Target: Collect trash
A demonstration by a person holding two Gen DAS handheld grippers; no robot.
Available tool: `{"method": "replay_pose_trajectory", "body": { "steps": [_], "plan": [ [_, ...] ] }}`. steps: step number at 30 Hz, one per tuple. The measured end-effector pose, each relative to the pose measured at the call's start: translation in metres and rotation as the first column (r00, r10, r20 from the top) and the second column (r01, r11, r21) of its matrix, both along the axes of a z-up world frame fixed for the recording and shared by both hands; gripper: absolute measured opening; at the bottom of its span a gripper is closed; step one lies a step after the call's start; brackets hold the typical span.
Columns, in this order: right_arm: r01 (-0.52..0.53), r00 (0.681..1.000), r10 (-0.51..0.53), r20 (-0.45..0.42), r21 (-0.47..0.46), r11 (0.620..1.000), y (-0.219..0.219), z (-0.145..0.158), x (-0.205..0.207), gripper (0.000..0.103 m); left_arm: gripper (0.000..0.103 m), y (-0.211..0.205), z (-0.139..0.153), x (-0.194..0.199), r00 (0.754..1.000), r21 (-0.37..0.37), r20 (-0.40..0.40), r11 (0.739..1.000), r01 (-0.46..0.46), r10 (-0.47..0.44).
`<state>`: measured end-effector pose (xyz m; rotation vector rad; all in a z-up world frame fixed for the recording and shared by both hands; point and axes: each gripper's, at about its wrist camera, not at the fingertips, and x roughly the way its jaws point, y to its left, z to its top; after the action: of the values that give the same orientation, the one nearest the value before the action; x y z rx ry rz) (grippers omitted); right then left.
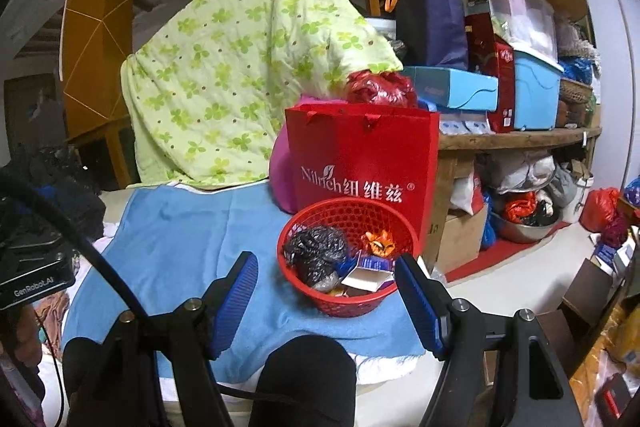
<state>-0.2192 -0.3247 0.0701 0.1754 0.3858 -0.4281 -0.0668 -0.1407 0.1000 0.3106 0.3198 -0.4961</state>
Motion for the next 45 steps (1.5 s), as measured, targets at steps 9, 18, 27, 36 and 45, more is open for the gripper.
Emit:
{"method": "replay_pose_trajectory", "body": {
  "steps": [9,18,27,36,45],
  "plan": [
    [0.000,1.000,0.000,0.011,-0.018,1.000,0.001,-0.002,-0.001,0.077,0.099,-0.006,0.000,-0.004,1.000,0.013,-0.003,1.000,0.008,-0.008],
    [0.005,1.000,-0.004,0.028,-0.010,1.000,0.000,-0.005,0.000,0.077,0.099,-0.009,-0.001,-0.007,1.000,0.019,-0.003,1.000,0.012,-0.012],
    [0.007,0.999,-0.006,0.033,-0.006,1.000,0.001,-0.004,-0.001,0.077,0.099,-0.009,-0.001,-0.007,1.000,0.018,-0.003,1.000,0.015,-0.015],
    [0.015,0.999,-0.015,0.050,0.002,1.000,-0.001,-0.003,-0.003,0.077,0.099,-0.013,-0.002,-0.012,1.000,0.021,0.001,0.999,0.026,-0.026],
    [0.020,0.998,-0.020,0.053,0.009,1.000,-0.005,-0.004,-0.004,0.077,0.099,-0.015,0.000,-0.015,0.999,0.024,0.003,0.999,0.040,-0.040]
  ]
}}
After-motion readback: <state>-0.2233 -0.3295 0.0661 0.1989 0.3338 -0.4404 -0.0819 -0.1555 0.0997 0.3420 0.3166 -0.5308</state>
